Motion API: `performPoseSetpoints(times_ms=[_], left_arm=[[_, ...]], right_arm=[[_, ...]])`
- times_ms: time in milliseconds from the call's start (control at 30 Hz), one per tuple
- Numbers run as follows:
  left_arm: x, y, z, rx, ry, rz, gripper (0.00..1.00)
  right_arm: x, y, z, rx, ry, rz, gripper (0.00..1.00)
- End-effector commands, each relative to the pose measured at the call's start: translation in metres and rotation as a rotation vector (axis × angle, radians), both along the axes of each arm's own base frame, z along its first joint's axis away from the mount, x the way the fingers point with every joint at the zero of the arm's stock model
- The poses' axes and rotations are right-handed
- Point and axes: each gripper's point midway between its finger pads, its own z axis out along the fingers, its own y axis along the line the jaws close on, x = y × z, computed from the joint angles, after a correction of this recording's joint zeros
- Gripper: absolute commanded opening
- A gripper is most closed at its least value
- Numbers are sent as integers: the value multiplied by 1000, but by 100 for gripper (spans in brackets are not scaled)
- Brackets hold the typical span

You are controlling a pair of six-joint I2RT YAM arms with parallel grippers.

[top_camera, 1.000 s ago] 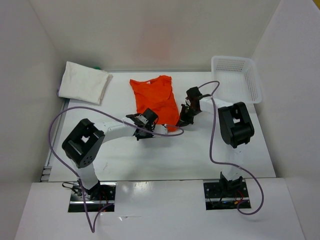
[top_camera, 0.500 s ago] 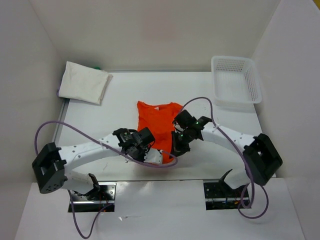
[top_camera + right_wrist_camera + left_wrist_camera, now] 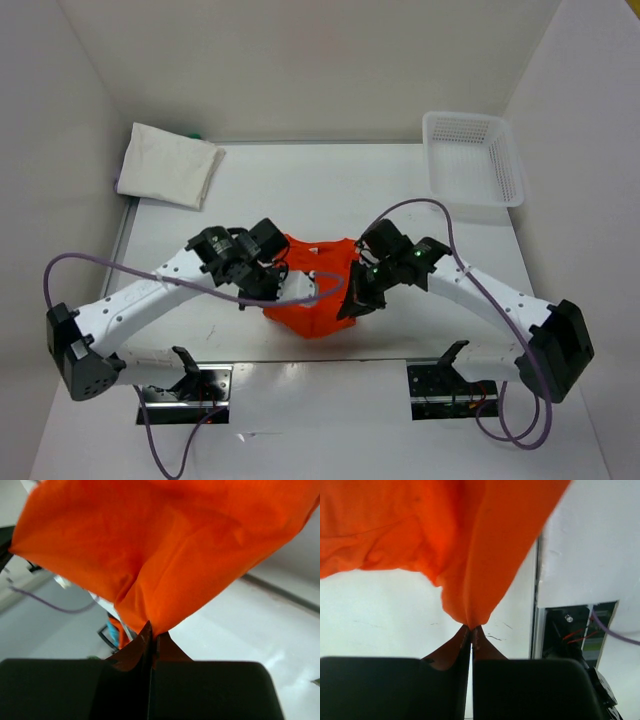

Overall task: Fold and stack the t-shirts
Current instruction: Fold the long partially folded tshirt into a neat square

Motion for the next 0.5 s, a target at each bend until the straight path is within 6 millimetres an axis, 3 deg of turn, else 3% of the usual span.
performPoseSetpoints(times_ms=[0,67,100,133,267,400,467], left_arm=[[32,-8,11,-82,50,85,4],[61,-9,12,-105,37,155,4],[80,-1,15,-115,23,217,4],[99,-5,26,-148,-17,240,4],[158,-7,24,-187,-16,364,4],[192,-9,15,-228,20,443,5],[200,-15,5,-230,45,449,5]], right_arm=[[31,-4,16,24,-19,-16,0],[46,-12,8,-15,2,-24,0],[57,-12,13,-4,-15,-25,0],[72,-21,7,-21,-13,-46,0],[114,-30,8,-11,-40,-77,0],[140,-36,-8,-17,-23,-81,0],[156,-41,-14,-10,-16,-107,0]])
